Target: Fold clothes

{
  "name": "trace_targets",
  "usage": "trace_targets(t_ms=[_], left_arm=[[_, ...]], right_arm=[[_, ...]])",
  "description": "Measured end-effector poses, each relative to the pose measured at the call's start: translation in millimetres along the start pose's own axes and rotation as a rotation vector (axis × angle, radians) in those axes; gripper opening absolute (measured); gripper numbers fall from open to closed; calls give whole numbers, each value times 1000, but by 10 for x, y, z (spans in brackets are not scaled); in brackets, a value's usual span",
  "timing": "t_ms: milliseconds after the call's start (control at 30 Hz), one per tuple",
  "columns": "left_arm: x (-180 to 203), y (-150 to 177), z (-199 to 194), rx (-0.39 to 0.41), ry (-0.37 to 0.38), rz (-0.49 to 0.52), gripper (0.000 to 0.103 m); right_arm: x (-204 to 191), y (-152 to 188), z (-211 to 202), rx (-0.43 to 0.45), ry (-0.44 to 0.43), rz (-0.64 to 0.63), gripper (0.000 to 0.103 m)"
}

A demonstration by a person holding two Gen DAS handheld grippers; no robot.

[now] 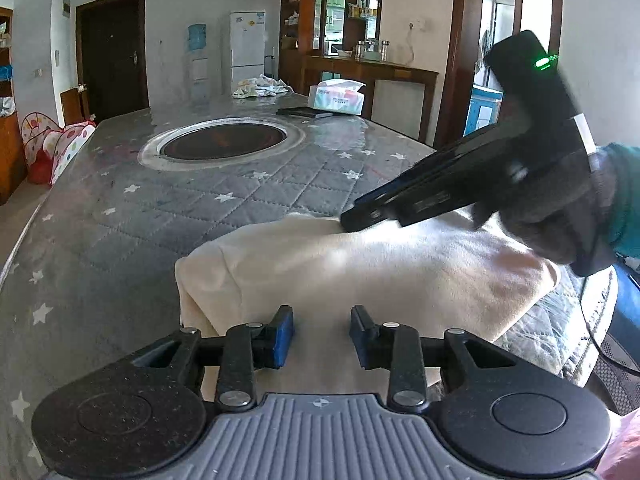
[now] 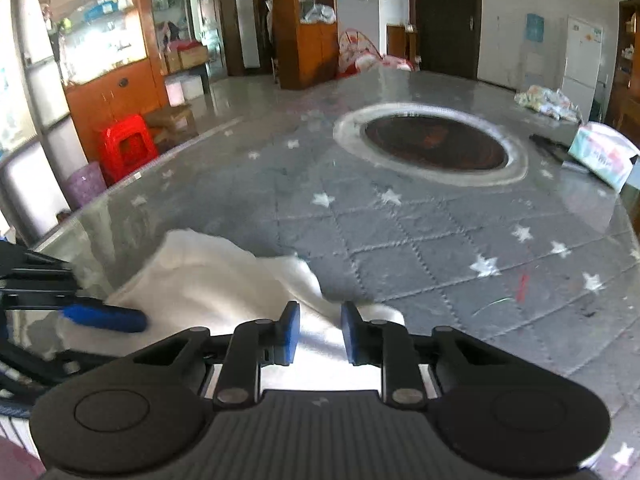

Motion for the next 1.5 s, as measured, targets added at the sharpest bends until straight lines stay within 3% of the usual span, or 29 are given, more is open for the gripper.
trace_targets(t_ms=[200,367,567,800,1067,1133,1267,1433,1500], left_arm=[[-60,19,-97,17,-15,-37,40],[-108,52,-146,30,-28,-81,41],[-119,88,-218,37,-53,-89,44],[-244,142,-416,57,-114,-135,45],[-262,207,-444,50,-106,-164,43],[-266,212,-454,53,-101,-170,42],[-256,202,-484,63,-97,-174,42],[-225,192,-525,73,-86,-163,41],[-225,190,-547,76,-91,-163,41]], right_arm=[[-58,-86,28,10,8,-13,21],[-376,-159,92,-1,-102,-93,20],[-544,-214,379,-21,-126,-113,20],[-788,-425,278,18,-220,-191,21],[-1021,-403,643,-80,-277,-309,21],[-1036,-393,633,-85,-286,-320,18],[-1067,-432,538,-51,-286,-337,2],[-1087,-527,483,-18,-295,-327,1],[-1105,-545,497,-27,-316,-329,8]])
Point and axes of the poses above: each gripper's, at about its wrist camera, not at the fingertips, and z roughly the way its jaws point, x to its right, y to its underside, the point moved 3 cm from there along z, roughly the way its jaws point, and after that the axes turned 11 degrees about x, right-handed, at the moved point
